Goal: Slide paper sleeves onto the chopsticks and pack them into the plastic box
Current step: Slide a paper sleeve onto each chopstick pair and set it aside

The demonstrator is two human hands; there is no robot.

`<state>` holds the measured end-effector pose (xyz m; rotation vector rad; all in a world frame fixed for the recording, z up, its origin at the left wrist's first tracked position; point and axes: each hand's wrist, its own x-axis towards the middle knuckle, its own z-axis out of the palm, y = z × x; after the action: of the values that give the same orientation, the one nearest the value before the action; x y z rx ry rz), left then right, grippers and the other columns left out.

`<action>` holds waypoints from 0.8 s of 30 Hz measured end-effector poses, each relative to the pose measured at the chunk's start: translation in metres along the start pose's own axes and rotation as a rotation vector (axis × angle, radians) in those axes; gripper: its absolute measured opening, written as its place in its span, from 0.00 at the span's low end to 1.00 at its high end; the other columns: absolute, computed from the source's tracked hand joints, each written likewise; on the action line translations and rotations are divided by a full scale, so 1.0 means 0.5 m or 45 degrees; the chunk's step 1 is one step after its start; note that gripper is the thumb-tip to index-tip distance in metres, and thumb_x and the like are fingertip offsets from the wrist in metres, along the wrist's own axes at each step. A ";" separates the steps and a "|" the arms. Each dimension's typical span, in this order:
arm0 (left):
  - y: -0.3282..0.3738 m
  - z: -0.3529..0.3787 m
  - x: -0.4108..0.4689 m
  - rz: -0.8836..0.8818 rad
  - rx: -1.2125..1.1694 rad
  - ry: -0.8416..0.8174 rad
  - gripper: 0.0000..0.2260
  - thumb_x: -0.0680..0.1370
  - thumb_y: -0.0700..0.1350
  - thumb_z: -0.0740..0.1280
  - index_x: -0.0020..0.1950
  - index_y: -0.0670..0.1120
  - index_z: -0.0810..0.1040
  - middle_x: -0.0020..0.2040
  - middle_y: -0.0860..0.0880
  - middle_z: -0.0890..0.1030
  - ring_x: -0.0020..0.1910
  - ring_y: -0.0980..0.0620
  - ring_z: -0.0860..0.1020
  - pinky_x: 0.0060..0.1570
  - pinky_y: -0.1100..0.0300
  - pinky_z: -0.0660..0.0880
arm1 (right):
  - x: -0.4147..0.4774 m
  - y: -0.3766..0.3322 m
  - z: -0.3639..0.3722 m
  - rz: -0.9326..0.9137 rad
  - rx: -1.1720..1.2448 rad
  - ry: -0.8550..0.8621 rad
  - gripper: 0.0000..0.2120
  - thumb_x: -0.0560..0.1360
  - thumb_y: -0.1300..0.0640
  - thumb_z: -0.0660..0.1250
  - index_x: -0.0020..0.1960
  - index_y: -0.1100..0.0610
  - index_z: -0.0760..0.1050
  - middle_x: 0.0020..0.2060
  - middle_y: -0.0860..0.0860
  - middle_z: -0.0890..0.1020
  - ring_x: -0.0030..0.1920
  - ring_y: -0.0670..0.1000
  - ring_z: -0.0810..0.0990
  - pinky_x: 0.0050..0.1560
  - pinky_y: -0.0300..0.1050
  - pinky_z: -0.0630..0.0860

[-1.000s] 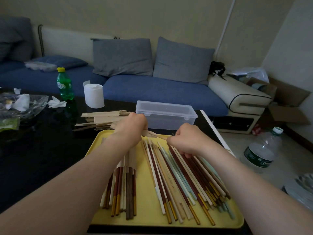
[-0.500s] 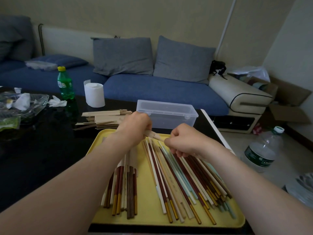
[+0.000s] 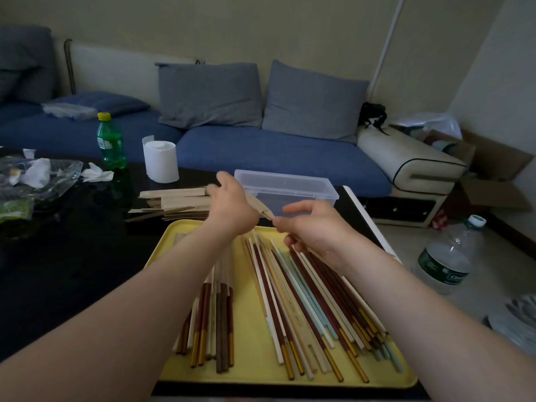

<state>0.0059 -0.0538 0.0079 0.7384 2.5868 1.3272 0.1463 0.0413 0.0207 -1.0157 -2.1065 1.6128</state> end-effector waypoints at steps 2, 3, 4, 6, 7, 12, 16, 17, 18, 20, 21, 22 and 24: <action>0.009 0.002 0.011 -0.197 -0.332 -0.095 0.27 0.77 0.39 0.75 0.68 0.46 0.63 0.65 0.42 0.74 0.61 0.44 0.78 0.50 0.52 0.83 | 0.000 -0.006 0.001 0.003 0.017 0.020 0.18 0.77 0.62 0.77 0.63 0.50 0.78 0.49 0.57 0.88 0.41 0.51 0.86 0.41 0.45 0.81; 0.015 0.001 0.012 -0.290 -0.528 -0.115 0.23 0.79 0.40 0.73 0.68 0.45 0.65 0.63 0.42 0.76 0.58 0.44 0.79 0.43 0.54 0.84 | -0.003 -0.009 0.001 0.006 0.029 0.017 0.17 0.77 0.63 0.74 0.64 0.51 0.78 0.48 0.57 0.88 0.41 0.52 0.86 0.42 0.46 0.81; 0.021 -0.003 0.010 -0.369 -0.732 -0.118 0.20 0.80 0.40 0.71 0.69 0.45 0.67 0.61 0.41 0.78 0.57 0.43 0.80 0.39 0.54 0.84 | -0.005 -0.013 0.002 0.006 0.036 0.007 0.17 0.78 0.64 0.71 0.64 0.52 0.78 0.47 0.57 0.89 0.41 0.52 0.86 0.43 0.46 0.82; 0.023 -0.010 0.005 -0.406 -0.953 -0.093 0.16 0.81 0.39 0.69 0.68 0.43 0.71 0.58 0.39 0.80 0.54 0.40 0.83 0.32 0.54 0.84 | -0.009 -0.016 0.002 0.006 0.049 -0.017 0.18 0.78 0.65 0.70 0.66 0.54 0.77 0.45 0.58 0.89 0.41 0.52 0.87 0.44 0.46 0.84; 0.020 -0.012 0.002 -0.377 -0.945 -0.091 0.15 0.80 0.38 0.69 0.66 0.40 0.73 0.56 0.38 0.81 0.52 0.40 0.84 0.30 0.56 0.83 | -0.010 -0.016 0.002 0.008 0.079 -0.040 0.19 0.78 0.67 0.71 0.67 0.55 0.76 0.44 0.58 0.89 0.41 0.53 0.88 0.45 0.47 0.85; 0.004 -0.008 -0.001 -0.325 -0.868 -0.129 0.15 0.77 0.36 0.75 0.62 0.41 0.77 0.56 0.38 0.82 0.52 0.41 0.86 0.37 0.55 0.86 | -0.019 -0.024 0.001 0.052 0.175 -0.170 0.13 0.82 0.65 0.71 0.65 0.61 0.76 0.45 0.62 0.89 0.47 0.59 0.91 0.54 0.56 0.88; -0.004 -0.011 0.009 -0.366 -0.818 -0.027 0.26 0.74 0.38 0.78 0.67 0.44 0.69 0.57 0.40 0.80 0.54 0.38 0.84 0.46 0.44 0.86 | -0.040 -0.039 -0.020 0.109 -0.369 -0.310 0.10 0.85 0.62 0.62 0.63 0.63 0.78 0.42 0.60 0.90 0.45 0.58 0.91 0.50 0.53 0.88; -0.005 -0.013 0.011 -0.365 -0.781 -0.013 0.29 0.72 0.39 0.79 0.67 0.45 0.69 0.57 0.40 0.80 0.55 0.38 0.84 0.47 0.43 0.86 | -0.045 -0.041 -0.022 0.123 -0.393 -0.358 0.11 0.85 0.63 0.61 0.65 0.62 0.77 0.43 0.60 0.90 0.45 0.58 0.91 0.50 0.53 0.88; -0.006 -0.014 0.013 -0.369 -0.764 -0.009 0.30 0.71 0.39 0.80 0.68 0.44 0.68 0.57 0.39 0.80 0.54 0.38 0.84 0.47 0.43 0.86 | -0.047 -0.040 -0.023 0.126 -0.378 -0.392 0.12 0.85 0.65 0.61 0.66 0.61 0.76 0.43 0.61 0.90 0.45 0.59 0.91 0.50 0.53 0.88; -0.001 -0.018 0.007 -0.397 -0.785 -0.042 0.31 0.73 0.37 0.78 0.70 0.41 0.66 0.59 0.38 0.80 0.52 0.38 0.85 0.45 0.45 0.86 | -0.045 -0.036 -0.021 0.123 -0.298 -0.424 0.15 0.85 0.66 0.61 0.69 0.58 0.73 0.44 0.61 0.90 0.46 0.59 0.91 0.49 0.53 0.87; -0.001 -0.018 0.004 -0.413 -0.784 -0.085 0.31 0.74 0.36 0.78 0.71 0.41 0.66 0.59 0.37 0.80 0.51 0.39 0.85 0.42 0.46 0.86 | -0.041 -0.032 -0.018 0.125 -0.258 -0.428 0.17 0.85 0.66 0.63 0.73 0.56 0.71 0.45 0.60 0.90 0.47 0.59 0.91 0.48 0.53 0.86; 0.000 -0.018 0.000 -0.421 -0.765 -0.155 0.29 0.75 0.36 0.77 0.71 0.42 0.66 0.58 0.37 0.80 0.49 0.40 0.86 0.38 0.48 0.86 | -0.037 -0.027 -0.014 0.128 -0.227 -0.426 0.20 0.85 0.65 0.65 0.75 0.55 0.69 0.46 0.60 0.90 0.47 0.58 0.91 0.47 0.52 0.86; 0.004 -0.016 -0.009 -0.402 -0.702 -0.313 0.25 0.77 0.35 0.76 0.69 0.42 0.69 0.57 0.37 0.81 0.45 0.42 0.87 0.33 0.53 0.84 | -0.032 -0.021 -0.008 0.124 -0.180 -0.412 0.23 0.84 0.64 0.69 0.76 0.56 0.67 0.47 0.59 0.90 0.48 0.58 0.91 0.46 0.51 0.86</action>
<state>0.0076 -0.0609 0.0138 0.3503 1.9086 1.6092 0.1564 0.0323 0.0345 -0.9664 -2.4460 1.7999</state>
